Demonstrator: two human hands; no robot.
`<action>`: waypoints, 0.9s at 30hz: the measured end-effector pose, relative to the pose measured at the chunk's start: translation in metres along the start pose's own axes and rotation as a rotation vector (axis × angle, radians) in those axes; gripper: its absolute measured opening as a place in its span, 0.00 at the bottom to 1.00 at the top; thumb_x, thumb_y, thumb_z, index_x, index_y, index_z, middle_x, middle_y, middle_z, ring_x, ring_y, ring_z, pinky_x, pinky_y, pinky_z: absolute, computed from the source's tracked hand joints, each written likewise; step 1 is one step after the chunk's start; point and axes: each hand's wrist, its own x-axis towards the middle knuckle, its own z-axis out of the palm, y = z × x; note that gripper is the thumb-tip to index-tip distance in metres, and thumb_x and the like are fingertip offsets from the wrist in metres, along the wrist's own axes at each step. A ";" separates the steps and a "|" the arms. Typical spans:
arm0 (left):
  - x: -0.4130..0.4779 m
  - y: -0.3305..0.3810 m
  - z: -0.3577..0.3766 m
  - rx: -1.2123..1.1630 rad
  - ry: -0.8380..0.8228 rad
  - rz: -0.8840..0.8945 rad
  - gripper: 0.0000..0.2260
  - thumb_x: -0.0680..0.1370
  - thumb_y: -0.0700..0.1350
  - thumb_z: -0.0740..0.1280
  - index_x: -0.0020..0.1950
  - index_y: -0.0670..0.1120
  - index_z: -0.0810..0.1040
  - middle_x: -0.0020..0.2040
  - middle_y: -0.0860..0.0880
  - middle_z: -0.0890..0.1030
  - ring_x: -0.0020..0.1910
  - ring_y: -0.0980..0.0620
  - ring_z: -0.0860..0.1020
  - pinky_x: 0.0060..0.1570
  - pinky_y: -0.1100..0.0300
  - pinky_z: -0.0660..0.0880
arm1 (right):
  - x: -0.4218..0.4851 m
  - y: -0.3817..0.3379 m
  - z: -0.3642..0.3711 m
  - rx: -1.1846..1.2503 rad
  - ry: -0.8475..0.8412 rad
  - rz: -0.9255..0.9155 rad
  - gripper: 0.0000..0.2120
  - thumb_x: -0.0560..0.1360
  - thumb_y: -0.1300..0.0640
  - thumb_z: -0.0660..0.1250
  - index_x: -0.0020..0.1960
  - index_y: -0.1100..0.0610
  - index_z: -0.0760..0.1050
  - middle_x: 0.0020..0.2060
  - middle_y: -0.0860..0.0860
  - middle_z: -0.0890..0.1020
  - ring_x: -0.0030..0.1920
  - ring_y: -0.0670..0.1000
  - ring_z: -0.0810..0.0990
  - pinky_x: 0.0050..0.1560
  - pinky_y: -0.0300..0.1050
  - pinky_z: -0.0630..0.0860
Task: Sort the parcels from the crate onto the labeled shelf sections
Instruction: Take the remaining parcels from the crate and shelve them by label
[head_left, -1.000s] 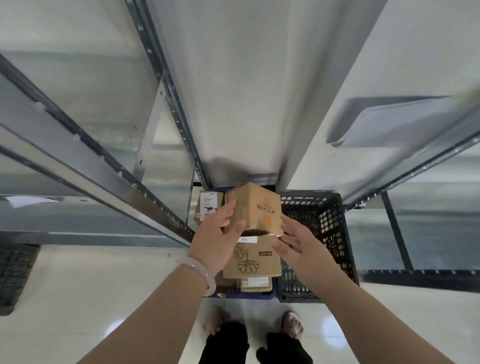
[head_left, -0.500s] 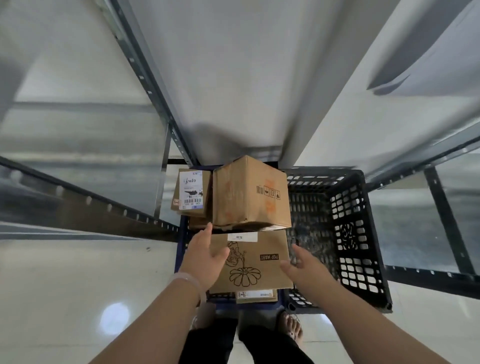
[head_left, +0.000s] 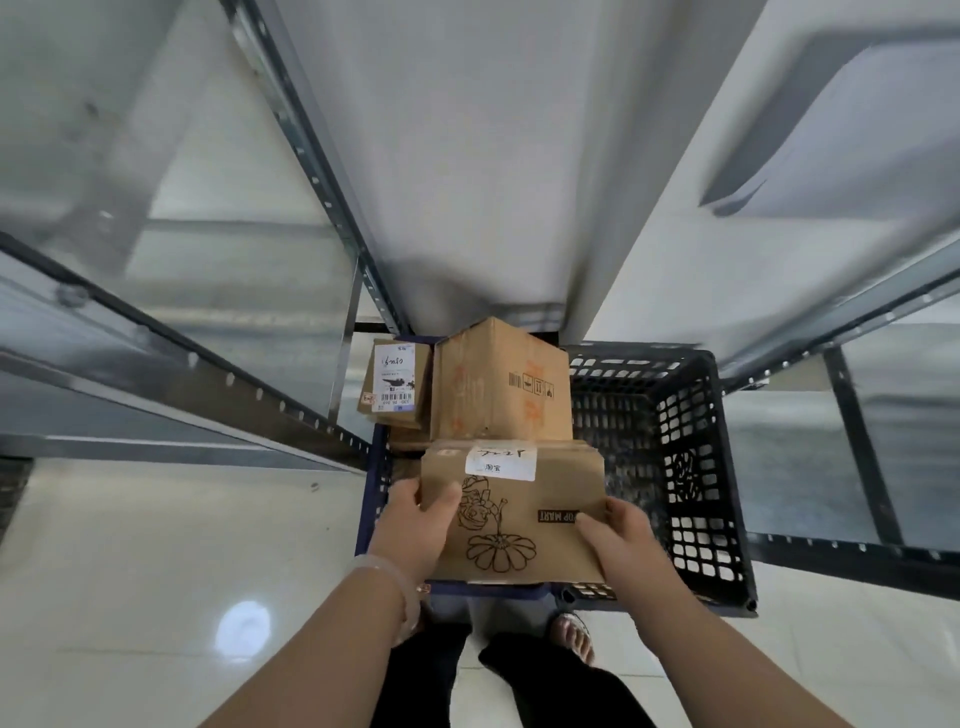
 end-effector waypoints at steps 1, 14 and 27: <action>-0.016 0.016 -0.006 -0.024 0.025 0.035 0.17 0.80 0.58 0.61 0.60 0.47 0.73 0.53 0.50 0.79 0.53 0.50 0.77 0.57 0.51 0.74 | -0.017 -0.013 -0.008 0.027 0.026 -0.033 0.22 0.77 0.54 0.67 0.68 0.56 0.65 0.60 0.52 0.76 0.55 0.51 0.78 0.52 0.48 0.78; -0.228 0.258 -0.104 -0.357 0.259 0.550 0.14 0.76 0.62 0.64 0.51 0.54 0.74 0.51 0.50 0.79 0.52 0.47 0.78 0.58 0.42 0.77 | -0.236 -0.240 -0.113 0.307 0.065 -0.581 0.19 0.76 0.37 0.61 0.60 0.48 0.67 0.53 0.46 0.76 0.58 0.53 0.76 0.57 0.53 0.74; -0.302 0.324 -0.167 -0.230 0.349 0.893 0.11 0.82 0.55 0.59 0.47 0.59 0.80 0.47 0.53 0.82 0.49 0.51 0.79 0.56 0.49 0.76 | -0.308 -0.305 -0.156 0.386 -0.345 -0.556 0.29 0.64 0.39 0.71 0.64 0.47 0.75 0.63 0.49 0.77 0.64 0.59 0.74 0.55 0.68 0.76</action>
